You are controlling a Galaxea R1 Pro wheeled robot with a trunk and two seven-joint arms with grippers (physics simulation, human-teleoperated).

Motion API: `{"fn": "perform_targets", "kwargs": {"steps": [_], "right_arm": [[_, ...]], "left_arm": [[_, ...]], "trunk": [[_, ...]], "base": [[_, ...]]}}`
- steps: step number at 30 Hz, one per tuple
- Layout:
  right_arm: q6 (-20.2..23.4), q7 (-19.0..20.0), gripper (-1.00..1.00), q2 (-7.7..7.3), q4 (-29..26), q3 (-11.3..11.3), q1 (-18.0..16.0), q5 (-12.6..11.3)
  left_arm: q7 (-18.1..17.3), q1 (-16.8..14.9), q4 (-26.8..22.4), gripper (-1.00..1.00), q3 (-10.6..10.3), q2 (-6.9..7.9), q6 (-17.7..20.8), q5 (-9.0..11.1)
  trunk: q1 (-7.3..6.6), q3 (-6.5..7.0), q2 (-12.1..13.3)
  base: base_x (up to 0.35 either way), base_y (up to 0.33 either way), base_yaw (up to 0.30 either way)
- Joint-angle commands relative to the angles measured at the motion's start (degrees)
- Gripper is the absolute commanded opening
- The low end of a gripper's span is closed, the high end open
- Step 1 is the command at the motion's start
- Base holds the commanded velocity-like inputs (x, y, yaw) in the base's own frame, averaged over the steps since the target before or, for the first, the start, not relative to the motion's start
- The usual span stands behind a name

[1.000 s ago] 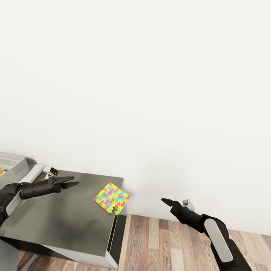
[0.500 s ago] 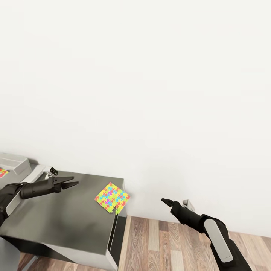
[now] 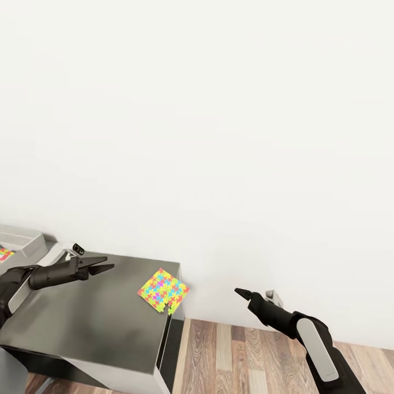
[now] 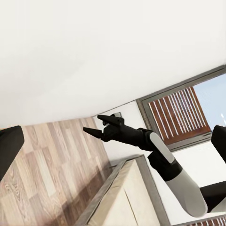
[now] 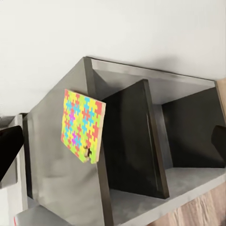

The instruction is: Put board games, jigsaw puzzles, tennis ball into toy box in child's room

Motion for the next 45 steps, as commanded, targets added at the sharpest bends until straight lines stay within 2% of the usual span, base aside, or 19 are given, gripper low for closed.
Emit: {"fn": "perform_targets", "kwargs": {"steps": [1,45], "right_arm": [[0.3,0.4,1.0,0.02,0.0,-0.1,0.0,0.3],[0.1,0.5,1.0,0.02,0.0,0.0,0.0,0.7]], "left_arm": [[-0.2,-0.1,0.0,1.0,-0.3,0.07,0.6,0.2],[-0.2,-0.1,0.0,1.0,-0.3,0.09,0.6,0.2]], "trunk": [[0.04,-0.02,-0.1],[0.04,4.13,-0.1]], "base": [[0.0,0.0,0.0],[0.0,0.0,0.0]]}}
